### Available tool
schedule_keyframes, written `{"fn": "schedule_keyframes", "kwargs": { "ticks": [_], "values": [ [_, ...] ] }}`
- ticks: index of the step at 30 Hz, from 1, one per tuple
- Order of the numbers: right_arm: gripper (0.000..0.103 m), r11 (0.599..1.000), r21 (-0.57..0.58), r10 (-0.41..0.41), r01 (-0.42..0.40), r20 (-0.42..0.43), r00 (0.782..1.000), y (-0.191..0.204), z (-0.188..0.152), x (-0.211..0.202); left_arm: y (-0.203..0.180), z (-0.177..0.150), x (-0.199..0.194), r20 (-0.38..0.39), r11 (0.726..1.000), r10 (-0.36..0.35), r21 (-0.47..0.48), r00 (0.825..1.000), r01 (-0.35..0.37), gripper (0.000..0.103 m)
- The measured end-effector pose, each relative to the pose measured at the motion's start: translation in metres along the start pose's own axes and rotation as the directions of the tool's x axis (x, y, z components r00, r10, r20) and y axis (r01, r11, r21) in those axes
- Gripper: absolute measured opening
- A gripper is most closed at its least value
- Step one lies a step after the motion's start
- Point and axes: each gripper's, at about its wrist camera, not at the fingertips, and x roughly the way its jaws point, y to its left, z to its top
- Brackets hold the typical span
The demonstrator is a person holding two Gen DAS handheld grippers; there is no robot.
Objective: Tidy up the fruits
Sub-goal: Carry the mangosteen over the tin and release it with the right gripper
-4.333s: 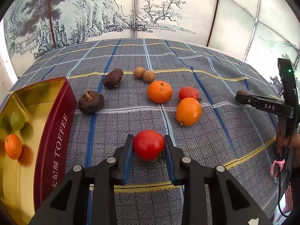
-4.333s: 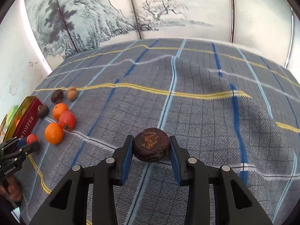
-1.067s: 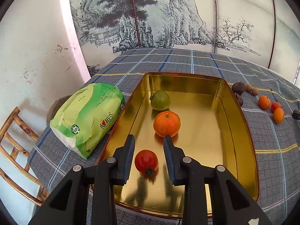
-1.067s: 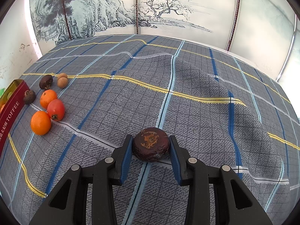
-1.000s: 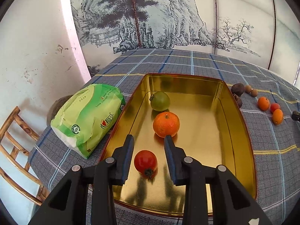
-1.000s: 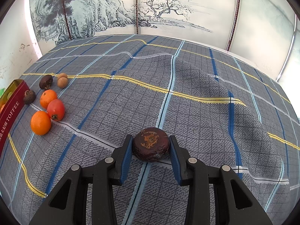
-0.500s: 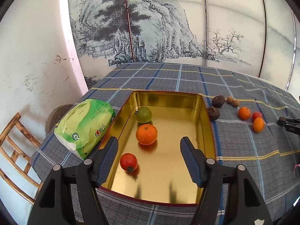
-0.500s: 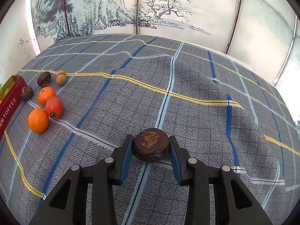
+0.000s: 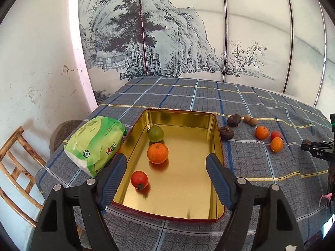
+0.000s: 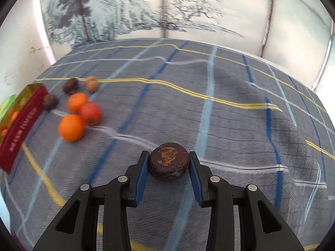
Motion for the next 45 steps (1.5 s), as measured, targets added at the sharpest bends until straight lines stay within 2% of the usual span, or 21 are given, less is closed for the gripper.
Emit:
{"fn": "schedule_keyframes", "kwargs": {
  "ticks": [5,10,15,20,28,33,35,36,42,45],
  "values": [
    [0.039,0.995,-0.035,0.093,-0.092,0.044,0.995,0.038,0.012,-0.022,0.003,-0.003,0.001,-0.014,1.000,-0.005,-0.022,1.000,0.004,0.075],
    [0.039,0.974,-0.121,0.202,-0.192,0.074,0.977,0.092,0.026,-0.043,0.009,-0.007,0.000,-0.017,0.999,-0.002,-0.052,1.000,0.001,0.075],
    [0.039,0.939,-0.199,0.299,-0.281,0.068,0.952,0.148,0.040,-0.050,0.016,-0.010,-0.003,0.004,0.997,-0.002,-0.083,1.000,0.002,0.077],
    [0.039,0.905,-0.261,0.358,-0.336,0.041,0.933,0.198,0.054,-0.046,0.019,-0.013,-0.007,0.024,0.997,0.011,-0.078,1.000,-0.009,0.083],
    [0.039,0.869,-0.316,0.396,-0.381,-0.015,0.918,0.252,0.075,-0.021,0.017,-0.020,-0.014,0.055,0.998,0.048,-0.039,0.997,-0.046,0.085],
    [0.039,0.859,-0.335,0.392,-0.386,-0.052,0.918,0.275,0.084,-0.001,0.021,-0.022,-0.014,0.008,0.999,-0.018,-0.042,1.000,0.018,0.085],
    [0.039,0.857,-0.339,0.392,-0.388,-0.061,0.918,0.282,0.088,0.004,0.024,-0.023,-0.016,0.002,0.998,-0.013,-0.055,1.000,0.013,0.093],
    [0.039,0.856,-0.342,0.391,-0.389,-0.066,0.918,0.287,0.090,0.008,0.026,-0.023,-0.017,0.003,0.998,-0.011,-0.061,1.000,0.011,0.101],
    [0.039,0.850,-0.362,0.372,-0.382,-0.102,0.923,0.310,0.096,0.030,0.026,-0.022,-0.029,0.041,0.994,0.099,-0.039,0.994,-0.098,0.102],
    [0.039,0.851,-0.364,0.361,-0.378,-0.116,0.925,0.318,0.098,0.042,0.027,-0.023,-0.029,0.033,0.992,0.121,-0.031,0.992,-0.120,0.102]
  ]
}}
